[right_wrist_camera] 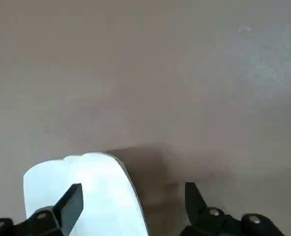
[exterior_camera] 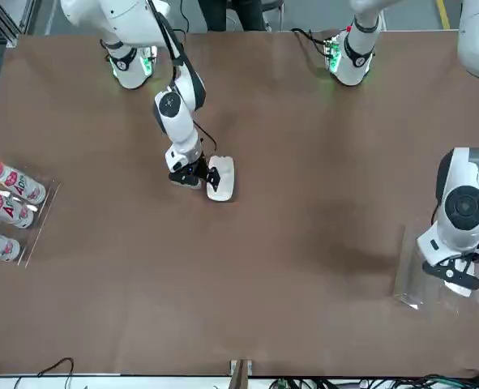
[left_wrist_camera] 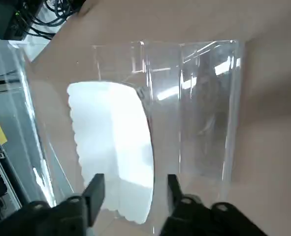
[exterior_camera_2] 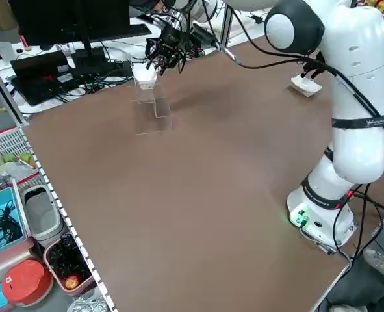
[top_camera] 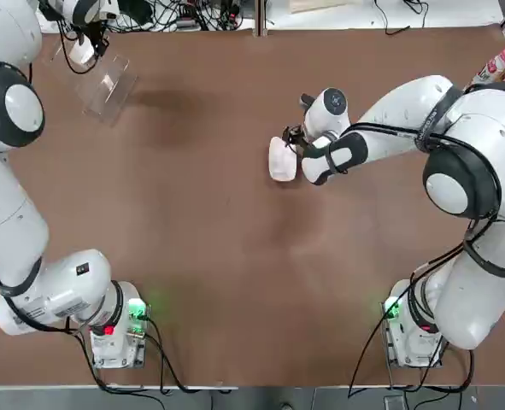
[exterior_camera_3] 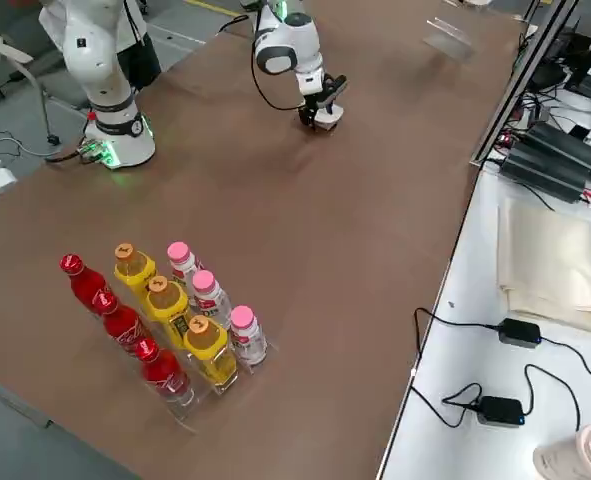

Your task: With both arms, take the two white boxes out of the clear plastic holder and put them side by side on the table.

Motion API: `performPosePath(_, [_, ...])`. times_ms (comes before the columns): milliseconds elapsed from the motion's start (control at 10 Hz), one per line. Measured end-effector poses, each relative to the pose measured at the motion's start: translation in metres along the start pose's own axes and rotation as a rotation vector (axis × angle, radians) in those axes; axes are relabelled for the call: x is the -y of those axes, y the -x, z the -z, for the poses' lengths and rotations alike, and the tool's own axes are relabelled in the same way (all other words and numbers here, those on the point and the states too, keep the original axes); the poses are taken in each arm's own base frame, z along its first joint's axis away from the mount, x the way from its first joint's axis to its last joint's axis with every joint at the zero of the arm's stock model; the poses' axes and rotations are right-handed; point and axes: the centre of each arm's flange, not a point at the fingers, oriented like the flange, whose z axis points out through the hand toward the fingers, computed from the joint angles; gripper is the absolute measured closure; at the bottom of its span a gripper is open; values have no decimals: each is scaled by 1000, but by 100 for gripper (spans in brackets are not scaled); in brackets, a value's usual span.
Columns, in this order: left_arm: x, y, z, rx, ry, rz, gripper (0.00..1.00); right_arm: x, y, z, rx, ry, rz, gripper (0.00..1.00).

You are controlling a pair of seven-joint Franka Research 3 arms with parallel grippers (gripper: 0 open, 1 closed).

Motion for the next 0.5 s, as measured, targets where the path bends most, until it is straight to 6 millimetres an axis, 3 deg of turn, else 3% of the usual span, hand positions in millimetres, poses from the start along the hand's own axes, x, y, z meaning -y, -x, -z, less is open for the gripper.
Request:
performPosePath(100, [-3,-1,-8,1,1,-11,52,0,0,0,0,0,0,27])
performPosePath(400, [-10,-4,-29,14,-19,-44,70,0,0,-1,0,1,0,42])
performPosePath(500, [-8,-4,-28,10,-20,-42,85,0,1,-1,1,1,1,48])
